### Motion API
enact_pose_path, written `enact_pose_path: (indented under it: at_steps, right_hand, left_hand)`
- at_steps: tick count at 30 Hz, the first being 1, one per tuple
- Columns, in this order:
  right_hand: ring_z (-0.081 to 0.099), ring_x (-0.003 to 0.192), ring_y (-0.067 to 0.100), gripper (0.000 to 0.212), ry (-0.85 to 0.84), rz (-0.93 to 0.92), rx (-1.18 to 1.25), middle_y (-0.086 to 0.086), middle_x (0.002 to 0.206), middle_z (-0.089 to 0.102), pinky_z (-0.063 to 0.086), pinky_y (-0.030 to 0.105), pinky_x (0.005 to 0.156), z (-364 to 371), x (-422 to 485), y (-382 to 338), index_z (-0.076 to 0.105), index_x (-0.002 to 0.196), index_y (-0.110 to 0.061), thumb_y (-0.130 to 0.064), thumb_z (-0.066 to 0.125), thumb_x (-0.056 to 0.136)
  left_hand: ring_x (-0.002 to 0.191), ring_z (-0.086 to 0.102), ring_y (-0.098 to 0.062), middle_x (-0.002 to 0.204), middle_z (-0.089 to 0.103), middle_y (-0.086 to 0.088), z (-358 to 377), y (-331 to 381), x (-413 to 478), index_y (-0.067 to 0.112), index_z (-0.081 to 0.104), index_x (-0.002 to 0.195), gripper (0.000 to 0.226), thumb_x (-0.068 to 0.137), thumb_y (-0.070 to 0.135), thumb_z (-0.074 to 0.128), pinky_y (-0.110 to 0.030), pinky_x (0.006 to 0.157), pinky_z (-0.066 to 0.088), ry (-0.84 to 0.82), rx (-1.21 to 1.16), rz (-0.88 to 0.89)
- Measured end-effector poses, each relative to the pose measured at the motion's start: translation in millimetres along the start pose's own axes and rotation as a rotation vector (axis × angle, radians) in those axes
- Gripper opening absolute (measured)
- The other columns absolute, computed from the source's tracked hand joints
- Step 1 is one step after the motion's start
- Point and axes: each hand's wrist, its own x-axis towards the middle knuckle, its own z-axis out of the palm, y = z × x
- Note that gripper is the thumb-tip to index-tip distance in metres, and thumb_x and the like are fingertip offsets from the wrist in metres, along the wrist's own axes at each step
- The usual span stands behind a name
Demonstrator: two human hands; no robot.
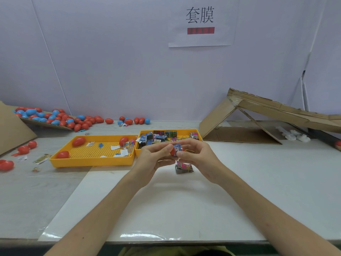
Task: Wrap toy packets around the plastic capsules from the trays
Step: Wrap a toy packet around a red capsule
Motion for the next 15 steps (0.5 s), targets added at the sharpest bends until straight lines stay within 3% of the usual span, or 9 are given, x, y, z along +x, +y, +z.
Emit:
enact_pose_path:
  at_steps: [5,11,15]
  right_hand:
    - [0.074,0.091,0.025,0.039,0.055,-0.009,-0.014,0.008,0.101,0.075,0.058,0.027,0.075,1.4,0.4,-0.5,0.071,0.110,-0.015,-0.022,0.083,0.073]
    - [0.072,0.099,0.029,0.050,0.115,-0.084,-0.027,0.010,0.110,0.071,0.060,0.044,0.088,-1.0,1.1,-1.4,0.070,0.118,-0.018,-0.023,0.083,0.070]
    - [0.073,0.098,0.026,0.036,0.061,-0.108,-0.082,0.007,0.111,0.073,0.059,0.033,0.080,-0.5,-0.5,-3.5,0.071,0.120,-0.019,-0.011,0.077,0.085]
  left_hand:
    - [0.083,0.075,-0.026,0.101,0.076,-0.015,1.8,-0.7,1.1,0.017,0.074,0.114,0.033,0.082,0.026,0.071,-0.027,0.070,0.060,0.009,-0.031,0.013]
    - [0.096,0.074,-0.031,0.110,0.074,-0.017,0.6,-0.9,1.3,0.012,0.075,0.108,0.026,0.084,0.022,0.069,-0.028,0.075,0.060,0.007,-0.152,-0.020]
    - [0.099,0.074,-0.030,0.113,0.074,-0.016,-1.4,-0.4,0.7,0.017,0.076,0.113,0.027,0.089,0.025,0.066,-0.028,0.078,0.060,-0.036,-0.135,-0.035]
